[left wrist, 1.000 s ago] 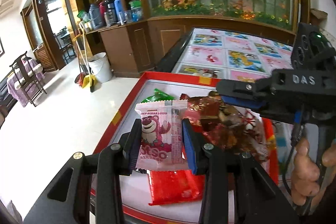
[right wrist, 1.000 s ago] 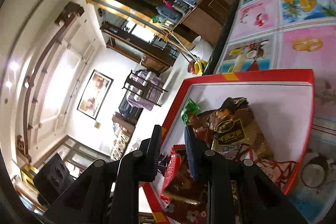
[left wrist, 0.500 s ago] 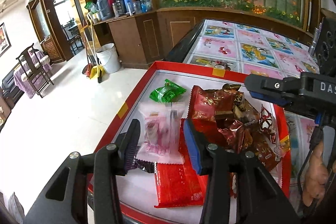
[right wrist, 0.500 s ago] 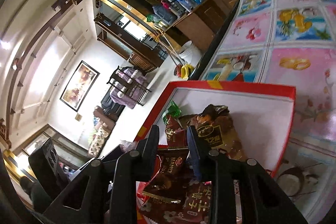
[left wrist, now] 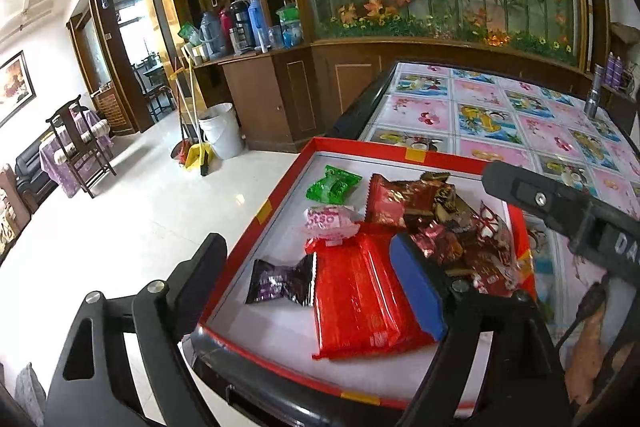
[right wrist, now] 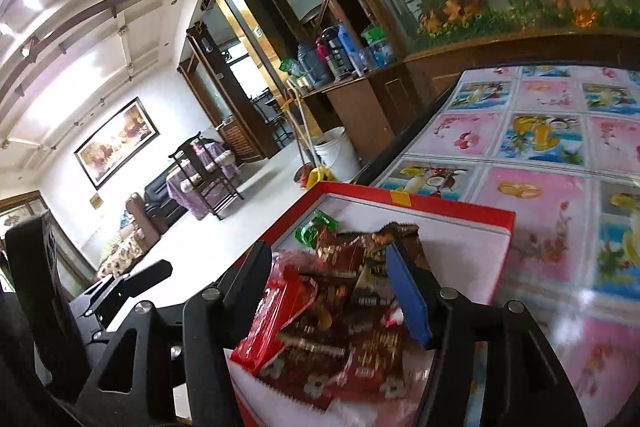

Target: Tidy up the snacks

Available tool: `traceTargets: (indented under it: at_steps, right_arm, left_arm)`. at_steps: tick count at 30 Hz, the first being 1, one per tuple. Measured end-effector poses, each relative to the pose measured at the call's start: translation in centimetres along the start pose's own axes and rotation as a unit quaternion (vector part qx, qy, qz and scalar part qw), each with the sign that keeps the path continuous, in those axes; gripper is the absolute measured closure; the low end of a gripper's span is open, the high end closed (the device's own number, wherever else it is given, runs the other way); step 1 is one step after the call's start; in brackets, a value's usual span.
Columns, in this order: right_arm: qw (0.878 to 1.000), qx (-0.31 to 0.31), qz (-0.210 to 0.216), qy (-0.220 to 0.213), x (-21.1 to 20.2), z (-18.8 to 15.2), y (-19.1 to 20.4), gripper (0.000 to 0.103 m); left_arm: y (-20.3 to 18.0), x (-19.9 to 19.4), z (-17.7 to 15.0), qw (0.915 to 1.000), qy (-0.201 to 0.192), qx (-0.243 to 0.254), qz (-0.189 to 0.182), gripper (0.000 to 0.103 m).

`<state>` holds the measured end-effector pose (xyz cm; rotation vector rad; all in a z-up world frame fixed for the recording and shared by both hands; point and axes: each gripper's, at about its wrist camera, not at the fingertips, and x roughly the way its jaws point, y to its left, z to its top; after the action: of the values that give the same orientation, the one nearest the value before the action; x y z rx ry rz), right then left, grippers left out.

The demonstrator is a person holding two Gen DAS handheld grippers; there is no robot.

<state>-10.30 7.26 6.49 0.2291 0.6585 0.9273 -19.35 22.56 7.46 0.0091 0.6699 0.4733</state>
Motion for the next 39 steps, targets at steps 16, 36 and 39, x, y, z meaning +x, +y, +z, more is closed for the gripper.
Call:
traceTargets:
  at_steps: [16, 36, 39]
  right_arm:
    - [0.993, -0.045, -0.076, -0.073, -10.4, -4.5, 4.2, 0.032]
    - [0.968, -0.116, -0.125, -0.184, -20.4, -9.3, 12.2, 0.012]
    - [0.971, -0.103, -0.123, -0.179, -19.7, -9.1, 11.4, 0.012]
  left_arm:
    - [-0.6, -6.3, -2.7, 0.9983, -0.035, -0.004, -0.046, 0.015]
    - [2.7, -12.9, -5.2, 0.9937, -0.099, -0.05, -0.015, 0.0]
    - [2.8, -12.5, -5.7, 0.9942, -0.097, -0.045, 0.01, 0.0]
